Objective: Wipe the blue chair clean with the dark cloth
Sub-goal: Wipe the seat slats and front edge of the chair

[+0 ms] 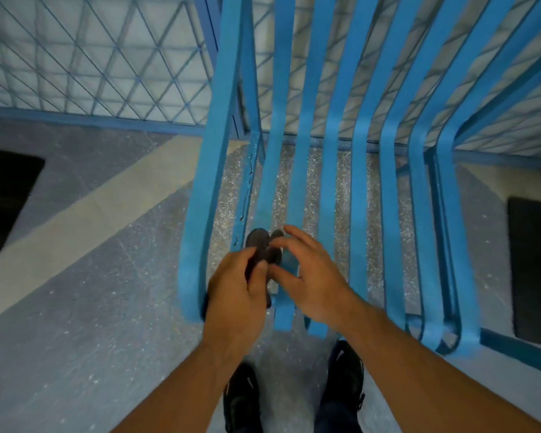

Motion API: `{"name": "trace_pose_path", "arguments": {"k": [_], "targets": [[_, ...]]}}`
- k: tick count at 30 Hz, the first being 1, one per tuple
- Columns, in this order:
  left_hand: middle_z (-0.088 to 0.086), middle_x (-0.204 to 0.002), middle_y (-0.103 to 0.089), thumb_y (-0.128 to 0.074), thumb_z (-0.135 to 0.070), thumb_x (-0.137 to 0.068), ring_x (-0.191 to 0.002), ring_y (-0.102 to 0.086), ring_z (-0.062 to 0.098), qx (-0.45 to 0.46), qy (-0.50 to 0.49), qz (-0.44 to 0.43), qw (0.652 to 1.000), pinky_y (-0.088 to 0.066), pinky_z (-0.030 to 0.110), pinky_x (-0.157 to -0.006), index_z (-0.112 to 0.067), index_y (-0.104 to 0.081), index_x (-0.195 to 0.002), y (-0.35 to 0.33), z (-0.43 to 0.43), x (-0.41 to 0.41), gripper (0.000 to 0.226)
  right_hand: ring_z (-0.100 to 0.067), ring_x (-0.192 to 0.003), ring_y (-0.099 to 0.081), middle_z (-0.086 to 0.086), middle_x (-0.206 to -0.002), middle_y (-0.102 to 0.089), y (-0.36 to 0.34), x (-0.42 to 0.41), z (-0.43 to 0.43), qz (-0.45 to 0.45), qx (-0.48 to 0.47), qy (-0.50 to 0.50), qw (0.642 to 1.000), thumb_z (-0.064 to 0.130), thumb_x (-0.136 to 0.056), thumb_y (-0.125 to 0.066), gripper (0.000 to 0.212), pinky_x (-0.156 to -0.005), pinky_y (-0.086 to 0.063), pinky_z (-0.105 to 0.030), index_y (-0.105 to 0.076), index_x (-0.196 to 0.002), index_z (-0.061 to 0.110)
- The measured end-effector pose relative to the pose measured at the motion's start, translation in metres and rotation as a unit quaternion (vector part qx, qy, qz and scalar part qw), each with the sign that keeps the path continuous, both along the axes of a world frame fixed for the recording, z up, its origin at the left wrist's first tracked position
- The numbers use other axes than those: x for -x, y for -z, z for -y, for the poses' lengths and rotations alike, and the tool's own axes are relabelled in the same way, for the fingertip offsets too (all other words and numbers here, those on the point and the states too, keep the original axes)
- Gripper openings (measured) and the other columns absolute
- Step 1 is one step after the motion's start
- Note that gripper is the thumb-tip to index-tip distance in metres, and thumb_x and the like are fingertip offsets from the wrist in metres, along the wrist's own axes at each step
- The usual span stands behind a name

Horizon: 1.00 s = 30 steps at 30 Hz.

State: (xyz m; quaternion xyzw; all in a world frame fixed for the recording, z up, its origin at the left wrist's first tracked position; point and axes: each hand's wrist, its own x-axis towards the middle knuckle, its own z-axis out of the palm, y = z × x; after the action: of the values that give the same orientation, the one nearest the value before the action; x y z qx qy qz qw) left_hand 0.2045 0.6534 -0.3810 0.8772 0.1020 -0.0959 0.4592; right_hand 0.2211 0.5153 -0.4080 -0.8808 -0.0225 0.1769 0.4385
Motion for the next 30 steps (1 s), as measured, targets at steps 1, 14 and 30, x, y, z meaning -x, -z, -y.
{"name": "trace_pose_path", "arguments": {"k": [1, 14, 30], "targets": [[-0.018, -0.097, -0.056, -0.056, -0.013, -0.096, -0.086, -0.056, -0.012, 0.019, 0.010, -0.007, 1.000, -0.043, 0.001, -0.070, -0.028, -0.057, -0.110, -0.006, -0.003, 0.006, 0.020, -0.016, -0.135, -0.034, 0.002, -0.145, -0.044, -0.006, 0.004, -0.002, 0.003, -0.004, 0.000, 1.000, 0.028, -0.091, -0.064, 0.029, -0.114, -0.022, -0.027, -0.061, -0.120, 0.022], [-0.010, -0.099, -0.061, -0.051, -0.027, -0.097, -0.091, -0.058, 0.002, -0.053, 0.237, -0.107, 0.964, -0.048, 0.019, -0.081, -0.032, -0.061, -0.111, -0.010, -0.070, 0.074, 0.017, -0.014, -0.077, -0.053, 0.007, -0.084, -0.057, -0.037, 0.095, -0.035, -0.065, 0.084, -0.018, 0.994, 0.038, -0.093, -0.054, 0.011, -0.066, -0.042, -0.028, -0.047, -0.090, 0.031], [-0.006, -0.102, -0.059, -0.056, -0.012, -0.095, -0.090, -0.057, 0.006, -0.067, 0.031, -0.118, 0.990, -0.037, 0.006, -0.071, -0.024, -0.064, -0.109, 0.040, -0.168, 0.071, 0.020, -0.006, -0.072, -0.068, 0.007, -0.077, -0.072, 0.013, 0.115, -0.179, -0.222, -0.222, 0.282, 0.906, 0.021, -0.089, -0.068, 0.013, -0.068, -0.053, -0.024, -0.071, -0.081, 0.032]]}}
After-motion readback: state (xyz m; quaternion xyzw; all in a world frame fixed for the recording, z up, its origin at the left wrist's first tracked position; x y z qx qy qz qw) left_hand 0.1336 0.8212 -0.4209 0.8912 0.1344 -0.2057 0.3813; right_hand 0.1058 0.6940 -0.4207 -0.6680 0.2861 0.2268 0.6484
